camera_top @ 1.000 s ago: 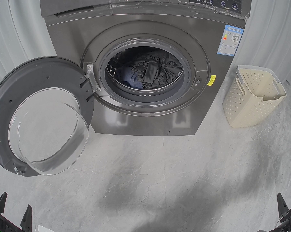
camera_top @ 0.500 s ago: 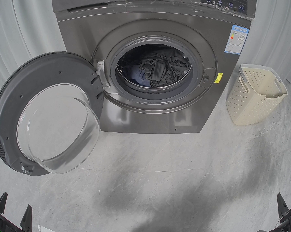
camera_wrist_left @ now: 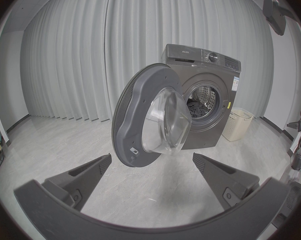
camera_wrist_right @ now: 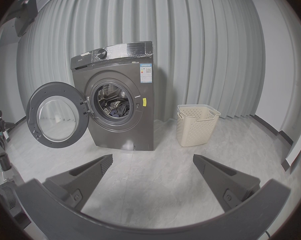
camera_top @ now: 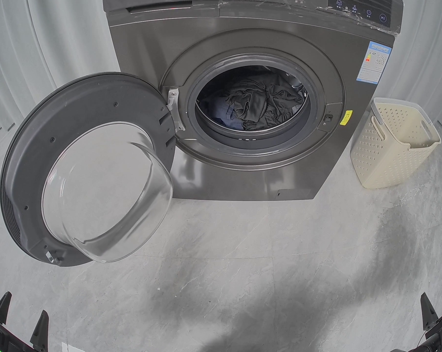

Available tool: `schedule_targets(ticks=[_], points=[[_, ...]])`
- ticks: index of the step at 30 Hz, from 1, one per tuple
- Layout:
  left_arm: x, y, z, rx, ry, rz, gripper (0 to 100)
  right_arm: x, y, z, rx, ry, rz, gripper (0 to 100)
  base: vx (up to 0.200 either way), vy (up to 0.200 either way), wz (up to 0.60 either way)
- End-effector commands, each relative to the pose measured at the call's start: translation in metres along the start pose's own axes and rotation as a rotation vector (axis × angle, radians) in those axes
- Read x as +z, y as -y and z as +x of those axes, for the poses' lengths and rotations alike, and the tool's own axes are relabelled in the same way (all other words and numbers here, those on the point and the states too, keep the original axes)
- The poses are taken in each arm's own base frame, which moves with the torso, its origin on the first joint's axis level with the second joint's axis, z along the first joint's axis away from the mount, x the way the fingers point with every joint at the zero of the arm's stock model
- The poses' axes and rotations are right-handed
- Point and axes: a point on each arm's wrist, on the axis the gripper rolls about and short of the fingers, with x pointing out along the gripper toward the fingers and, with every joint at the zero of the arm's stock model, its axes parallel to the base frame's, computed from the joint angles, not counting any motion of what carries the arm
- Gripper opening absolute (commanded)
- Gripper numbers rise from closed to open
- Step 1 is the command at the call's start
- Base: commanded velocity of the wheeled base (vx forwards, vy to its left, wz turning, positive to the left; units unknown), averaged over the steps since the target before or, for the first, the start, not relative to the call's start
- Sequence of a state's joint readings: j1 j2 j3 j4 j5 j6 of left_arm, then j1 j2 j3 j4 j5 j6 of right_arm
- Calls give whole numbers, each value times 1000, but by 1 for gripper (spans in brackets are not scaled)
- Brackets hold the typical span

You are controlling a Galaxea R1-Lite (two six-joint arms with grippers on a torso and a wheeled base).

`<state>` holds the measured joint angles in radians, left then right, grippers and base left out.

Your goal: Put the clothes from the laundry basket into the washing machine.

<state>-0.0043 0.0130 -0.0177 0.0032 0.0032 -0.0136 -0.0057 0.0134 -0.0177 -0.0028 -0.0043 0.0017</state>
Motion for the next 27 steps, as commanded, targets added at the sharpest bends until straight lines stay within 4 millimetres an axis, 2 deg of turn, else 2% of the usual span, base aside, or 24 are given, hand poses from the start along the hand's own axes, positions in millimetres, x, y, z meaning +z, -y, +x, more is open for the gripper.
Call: schedule_targets(ticks=[1, 5, 20, 27], points=[[-4, 0, 0, 1, -3, 0, 100, -5, 0, 1, -1, -13, 0, 100, 0, 0, 0], [-5, 0, 0, 6, -6, -2, 100, -5, 0, 1, -1, -13, 0, 100, 0, 0, 0], [-4, 0, 0, 6, -3, -2, 100, -5, 0, 1, -1, -13, 0, 100, 0, 200, 0], [-4, 0, 0, 7, -3, -3, 100, -5, 0, 1, -1, -13, 0, 100, 29, 0, 0]])
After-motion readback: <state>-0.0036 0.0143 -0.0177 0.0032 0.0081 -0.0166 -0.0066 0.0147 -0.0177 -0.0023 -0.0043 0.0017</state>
